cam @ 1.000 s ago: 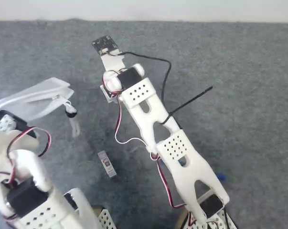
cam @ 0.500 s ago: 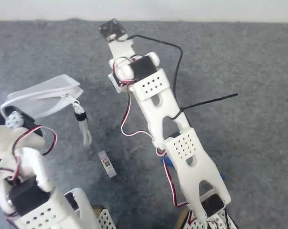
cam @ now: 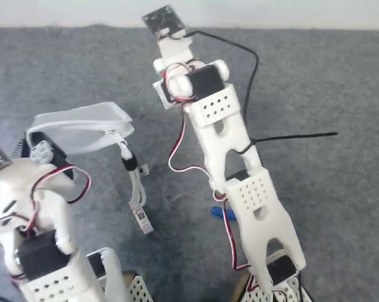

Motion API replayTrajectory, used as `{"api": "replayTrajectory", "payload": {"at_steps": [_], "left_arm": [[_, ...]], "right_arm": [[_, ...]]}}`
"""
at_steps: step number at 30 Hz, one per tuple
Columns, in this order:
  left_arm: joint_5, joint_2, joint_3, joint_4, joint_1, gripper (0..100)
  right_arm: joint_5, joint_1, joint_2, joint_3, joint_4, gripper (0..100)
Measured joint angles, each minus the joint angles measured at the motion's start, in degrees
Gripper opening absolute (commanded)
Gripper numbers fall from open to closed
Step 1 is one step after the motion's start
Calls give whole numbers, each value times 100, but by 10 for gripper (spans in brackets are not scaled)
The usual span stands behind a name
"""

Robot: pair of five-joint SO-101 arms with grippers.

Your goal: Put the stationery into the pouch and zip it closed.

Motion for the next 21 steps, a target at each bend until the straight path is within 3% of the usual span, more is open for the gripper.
{"api": "replayTrajectory", "payload": {"at_steps": [21], "left_arm": [[-519, 0, 0, 158, 510, 11]], "right_arm": [[35, 9, -3358, 3701, 0, 6]]}}
